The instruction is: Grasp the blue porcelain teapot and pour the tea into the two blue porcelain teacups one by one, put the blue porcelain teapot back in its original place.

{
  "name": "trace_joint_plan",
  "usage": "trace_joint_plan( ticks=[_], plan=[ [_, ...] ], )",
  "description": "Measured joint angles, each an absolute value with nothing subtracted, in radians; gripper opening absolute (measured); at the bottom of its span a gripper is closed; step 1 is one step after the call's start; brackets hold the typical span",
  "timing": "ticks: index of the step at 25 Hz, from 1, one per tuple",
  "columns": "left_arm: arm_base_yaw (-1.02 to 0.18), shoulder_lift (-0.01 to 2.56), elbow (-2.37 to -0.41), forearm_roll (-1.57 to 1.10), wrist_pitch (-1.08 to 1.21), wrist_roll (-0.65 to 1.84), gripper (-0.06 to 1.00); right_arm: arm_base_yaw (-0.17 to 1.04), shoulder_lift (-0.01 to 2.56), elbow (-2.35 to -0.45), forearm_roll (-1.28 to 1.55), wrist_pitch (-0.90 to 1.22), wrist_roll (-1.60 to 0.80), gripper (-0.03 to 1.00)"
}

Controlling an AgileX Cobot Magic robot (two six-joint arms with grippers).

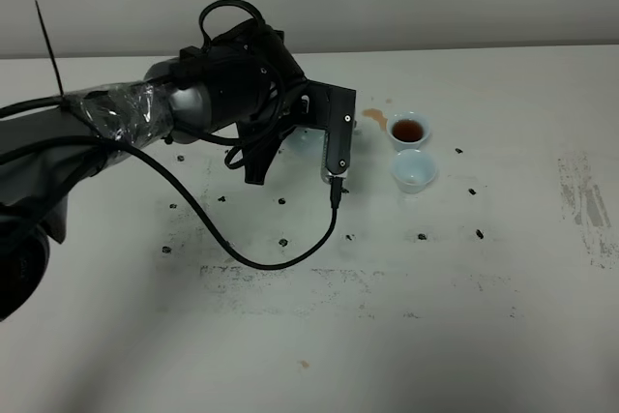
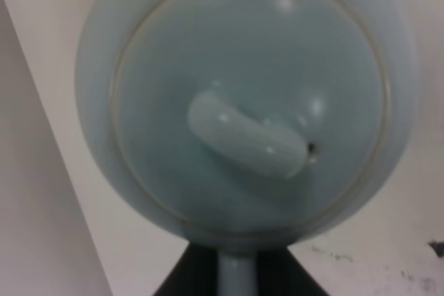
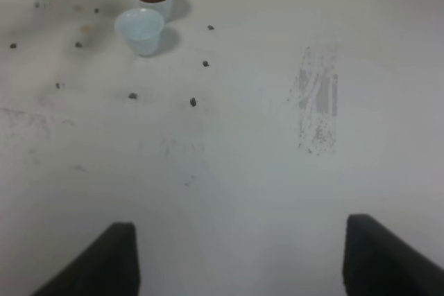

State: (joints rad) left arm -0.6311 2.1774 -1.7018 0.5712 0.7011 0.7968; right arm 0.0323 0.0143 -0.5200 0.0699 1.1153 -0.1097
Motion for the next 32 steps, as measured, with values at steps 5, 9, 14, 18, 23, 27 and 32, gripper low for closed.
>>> trace_joint_plan(
  ticks=[5, 9, 14, 18, 23, 27, 32],
  plan=[
    [-0.654, 2.186, -1.706, 0.571, 0.701, 0.807, 0.05, 0.032, 0.014, -0.52, 0.07, 1.115, -0.11, 0.59],
    [-0.665, 2.188, -1.706, 0.582, 0.705, 0.804, 0.05, 0.032, 0.014, -0.52, 0.07, 1.115, -0.11, 0.59],
    [-0.674, 2.188, -1.724, 0.62, 0.726, 0.762, 0.05, 0.032, 0.014, -0.52, 0.07, 1.115, -0.11, 0.59],
    [-0.688, 2.195, -1.766, 0.643, 0.763, 0.752, 0.05, 0.032, 0.014, -0.52, 0.07, 1.115, -0.11, 0.59],
    [-0.715, 2.24, -1.85, 0.674, 0.832, 0.75, 0.05, 0.032, 0.014, -0.52, 0.07, 1.115, -0.11, 0.59],
    [-0.734, 2.274, -1.894, 0.705, 0.871, 0.751, 0.05, 0.032, 0.014, -0.52, 0.07, 1.115, -0.11, 0.59],
    [-0.756, 2.276, -1.897, 0.731, 0.88, 0.752, 0.05, 0.032, 0.014, -0.52, 0.07, 1.115, -0.11, 0.59]
  ],
)
